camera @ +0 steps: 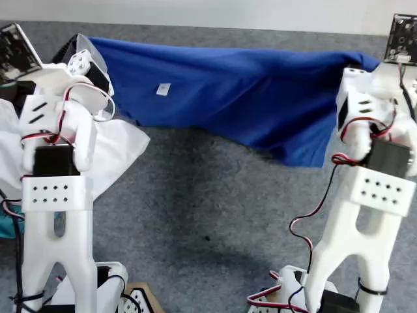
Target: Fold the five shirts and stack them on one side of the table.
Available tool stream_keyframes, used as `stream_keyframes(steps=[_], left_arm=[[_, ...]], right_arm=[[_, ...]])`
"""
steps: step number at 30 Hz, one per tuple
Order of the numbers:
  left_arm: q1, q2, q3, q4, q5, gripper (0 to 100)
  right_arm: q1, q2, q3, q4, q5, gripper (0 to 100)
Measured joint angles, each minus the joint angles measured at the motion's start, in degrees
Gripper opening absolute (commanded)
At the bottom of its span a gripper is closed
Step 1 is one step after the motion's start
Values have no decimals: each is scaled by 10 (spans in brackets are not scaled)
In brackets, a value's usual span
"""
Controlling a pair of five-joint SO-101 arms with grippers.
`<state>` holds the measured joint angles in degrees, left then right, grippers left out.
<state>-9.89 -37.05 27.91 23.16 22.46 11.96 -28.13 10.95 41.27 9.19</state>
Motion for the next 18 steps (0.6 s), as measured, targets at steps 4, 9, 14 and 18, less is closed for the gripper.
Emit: stream_keyframes(steps=[4, 9, 14, 18], left_arm=[[0, 0, 31, -46, 0, 10], [2, 0, 36, -90, 0, 10], [2, 0, 20, -94, 0, 10], [16, 0, -14, -27, 0, 11]], right_arm=[[11, 33, 54, -127, -1, 5], [17, 65, 57, -221, -2, 5], [33, 76, -12, -206, -11, 5], [36, 75, -79, -116, -35, 5]])
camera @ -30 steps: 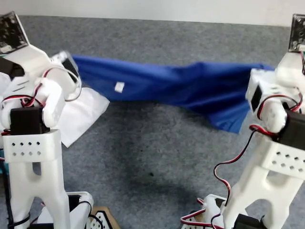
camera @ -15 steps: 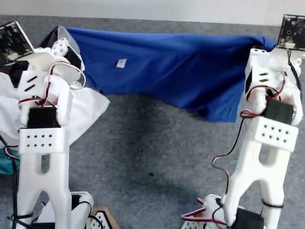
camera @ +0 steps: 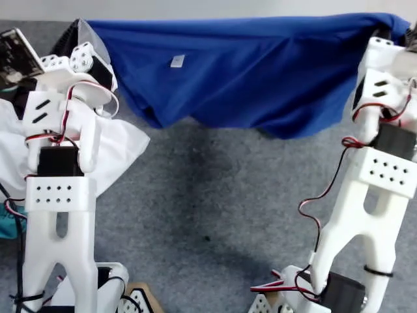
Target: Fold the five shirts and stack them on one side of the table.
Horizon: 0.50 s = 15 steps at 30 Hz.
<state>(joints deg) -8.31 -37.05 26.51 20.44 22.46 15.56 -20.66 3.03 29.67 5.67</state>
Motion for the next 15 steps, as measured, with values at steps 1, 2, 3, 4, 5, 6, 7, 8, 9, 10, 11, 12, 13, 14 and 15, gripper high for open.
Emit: stream_keyframes(steps=[1, 2, 3, 4, 5, 6, 7, 8, 9, 10, 11, 12, 13, 14, 15], left_arm=[[8, 0, -8, 34, 0, 13], [17, 0, -16, 75, 0, 13], [24, 0, -22, 119, 0, 13], [29, 0, -26, 164, 0, 14], [33, 0, -28, 205, 0, 14], [34, 0, -29, 244, 0, 14], [37, 0, -29, 277, 0, 14], [40, 0, -28, 302, 0, 14], [40, 0, -24, 319, -3, 14], [41, 0, -17, 329, -11, 14], [42, 0, -4, 334, -25, 14], [42, 0, 9, 336, -40, 14], [44, 0, 23, 336, -54, 14], [44, 0, 34, 337, -64, 14], [44, 0, 47, 337, -70, 14]], right_arm=[[0, 0, -12, 34, 0, 5], [0, 0, -23, 72, 0, 5], [0, 0, -32, 109, 0, 5], [0, 0, -36, 146, 0, 5], [0, 0, -38, 178, -1, 5], [0, 0, -38, 206, -2, 5], [0, 0, -38, 227, -2, 5], [0, 0, -38, 243, -3, 5], [0, 0, -38, 253, -4, 5], [0, 0, -38, 258, -4, 5], [0, 0, -38, 258, -4, 5], [0, 0, -36, 258, -4, 5], [0, 0, -29, 259, -4, 5], [0, 0, -25, 260, -4, 5], [0, 4, -22, 260, -4, 5]])
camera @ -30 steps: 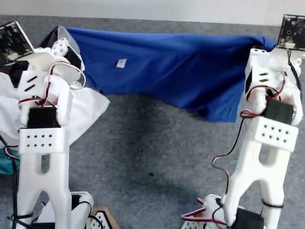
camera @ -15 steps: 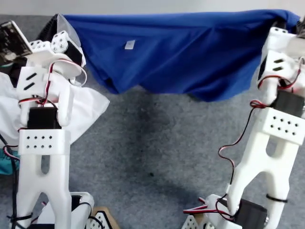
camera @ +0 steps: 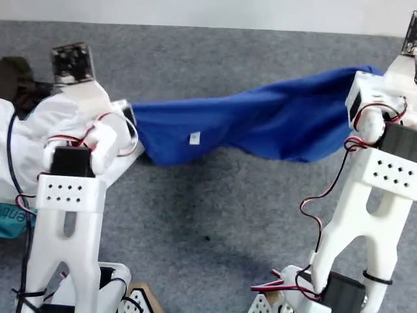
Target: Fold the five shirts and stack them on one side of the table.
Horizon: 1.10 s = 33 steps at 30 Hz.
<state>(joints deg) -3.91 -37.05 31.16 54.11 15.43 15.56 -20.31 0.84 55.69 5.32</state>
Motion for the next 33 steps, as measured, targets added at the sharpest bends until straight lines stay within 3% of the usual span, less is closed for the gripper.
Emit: stream_keyframes(steps=[3, 9, 12, 18, 22, 28, 33], left_arm=[[13, 0, 29, 0, -7, 53], [53, 0, 126, -1, -11, 303], [59, 0, 165, -26, -11, 355], [61, 0, 178, -56, -11, 338], [69, 0, 179, -24, -11, 325], [156, 0, 208, 37, -11, 293], [220, 0, 244, 12, -1, 241]], right_arm=[[0, 5, 1, 0, 7, 5], [1, 5, 18, 0, 13, 5], [0, 6, 37, 1, 14, 5], [-17, 5, 40, 1, 14, 5], [-23, 5, 40, 1, 14, 5], [-28, 5, 40, 1, 14, 5], [-29, 40, 40, 1, 14, 5]])
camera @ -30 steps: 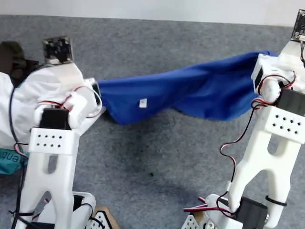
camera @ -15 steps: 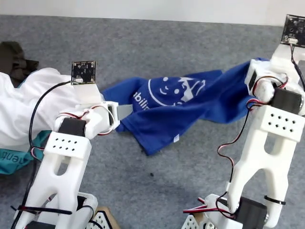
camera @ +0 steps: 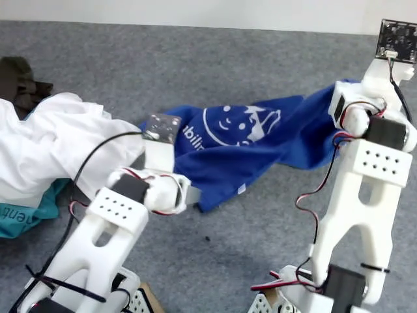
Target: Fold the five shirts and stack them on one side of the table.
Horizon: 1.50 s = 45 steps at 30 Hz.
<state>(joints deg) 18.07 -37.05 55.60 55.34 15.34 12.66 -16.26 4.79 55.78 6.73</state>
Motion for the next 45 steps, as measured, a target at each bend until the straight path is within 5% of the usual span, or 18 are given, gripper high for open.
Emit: stream_keyframes(steps=[13, 25, 36, 45], left_arm=[[90, -1, 41, -43, 60, 225], [94, 1, 82, -78, 60, 224], [94, 206, 33, -155, 60, 224], [120, 232, 2, -155, 93, 224]], right_arm=[[2, 35, 0, 0, 0, 5], [2, 37, 0, 0, 0, 5], [2, 37, 0, 0, 0, 5], [2, 37, 0, 0, 0, 5]])
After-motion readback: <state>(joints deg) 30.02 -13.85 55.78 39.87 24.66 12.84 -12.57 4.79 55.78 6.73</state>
